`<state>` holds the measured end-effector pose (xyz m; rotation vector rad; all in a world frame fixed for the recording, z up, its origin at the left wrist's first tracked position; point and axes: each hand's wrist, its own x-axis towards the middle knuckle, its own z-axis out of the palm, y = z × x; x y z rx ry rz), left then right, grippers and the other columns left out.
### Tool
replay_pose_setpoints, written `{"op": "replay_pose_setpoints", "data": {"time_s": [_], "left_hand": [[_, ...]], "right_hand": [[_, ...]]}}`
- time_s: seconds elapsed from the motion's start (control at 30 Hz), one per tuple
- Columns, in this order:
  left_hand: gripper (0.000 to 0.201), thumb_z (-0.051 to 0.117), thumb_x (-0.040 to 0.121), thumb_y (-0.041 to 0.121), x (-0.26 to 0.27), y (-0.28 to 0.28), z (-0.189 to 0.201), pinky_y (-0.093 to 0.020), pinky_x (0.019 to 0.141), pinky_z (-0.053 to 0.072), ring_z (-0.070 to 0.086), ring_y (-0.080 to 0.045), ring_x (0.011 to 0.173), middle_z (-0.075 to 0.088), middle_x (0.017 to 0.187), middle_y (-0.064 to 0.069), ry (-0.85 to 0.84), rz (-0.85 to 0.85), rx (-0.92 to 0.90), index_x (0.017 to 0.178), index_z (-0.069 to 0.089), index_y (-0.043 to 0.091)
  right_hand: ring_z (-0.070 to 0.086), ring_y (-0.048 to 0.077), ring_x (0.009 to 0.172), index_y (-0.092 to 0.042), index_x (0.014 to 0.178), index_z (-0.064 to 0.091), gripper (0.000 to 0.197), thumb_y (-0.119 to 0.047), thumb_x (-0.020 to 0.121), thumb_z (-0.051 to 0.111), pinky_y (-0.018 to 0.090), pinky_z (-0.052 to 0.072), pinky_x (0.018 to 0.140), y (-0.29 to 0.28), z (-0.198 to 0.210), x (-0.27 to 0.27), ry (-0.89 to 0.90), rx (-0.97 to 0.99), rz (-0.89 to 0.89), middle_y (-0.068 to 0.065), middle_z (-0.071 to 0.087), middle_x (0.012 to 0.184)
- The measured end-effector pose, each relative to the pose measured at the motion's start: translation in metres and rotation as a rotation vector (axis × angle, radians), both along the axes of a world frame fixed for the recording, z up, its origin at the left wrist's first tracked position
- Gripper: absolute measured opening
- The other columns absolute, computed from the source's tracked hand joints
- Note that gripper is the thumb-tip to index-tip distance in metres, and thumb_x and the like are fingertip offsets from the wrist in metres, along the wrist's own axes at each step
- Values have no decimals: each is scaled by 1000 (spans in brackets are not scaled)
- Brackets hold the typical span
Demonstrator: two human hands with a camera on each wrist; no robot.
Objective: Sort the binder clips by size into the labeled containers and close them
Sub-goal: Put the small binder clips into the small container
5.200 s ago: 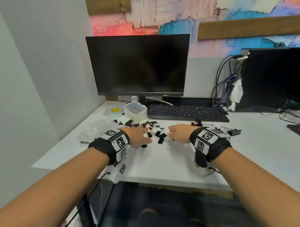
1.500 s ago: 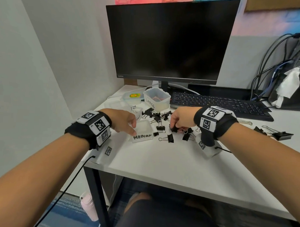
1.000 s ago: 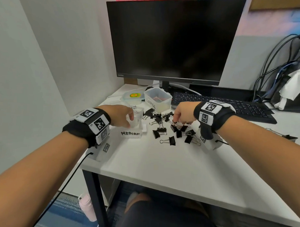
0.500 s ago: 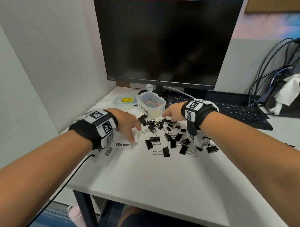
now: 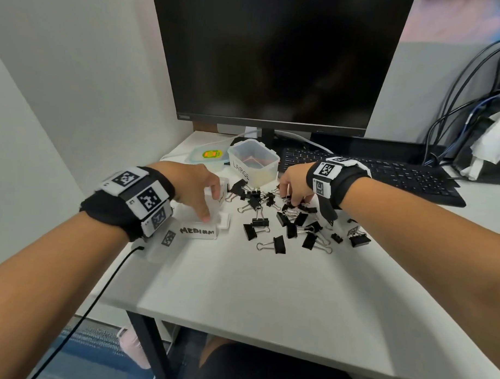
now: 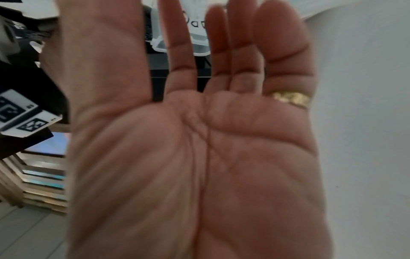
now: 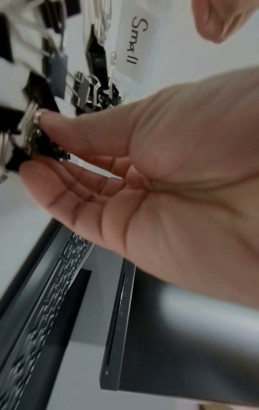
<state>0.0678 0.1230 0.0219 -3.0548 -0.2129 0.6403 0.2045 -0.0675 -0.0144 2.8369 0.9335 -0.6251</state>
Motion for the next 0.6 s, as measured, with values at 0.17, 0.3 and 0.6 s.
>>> {"op": "replay_pose_setpoints", "data": {"time_s": [0.17,0.3,0.6], "left_hand": [[28,78,76,28,-9,13,-9,-18,57,42,51,-11,72,59,98,3,92,51,-44,98,60,23],[17,77,77,26,-13,16,-17,-16,52,40,48,-9,62,60,85,4,141,71,-82,82,61,25],[21,67,83,39,-20,38,-8,-21,63,42,53,-14,79,63,93,3,67,130,-28,95,61,23]], "right_hand": [[66,23,77,-3,109,68,31,-3,78,74,25,56,64,-1,-9,1,-8,63,-14,13,68,102],[58,13,69,-7,107,68,30,-8,78,75,17,48,54,1,-9,-2,-33,33,-4,3,63,93],[53,14,86,-13,115,66,34,-12,81,72,14,38,51,8,-10,-4,-92,-14,28,-3,57,101]]}}
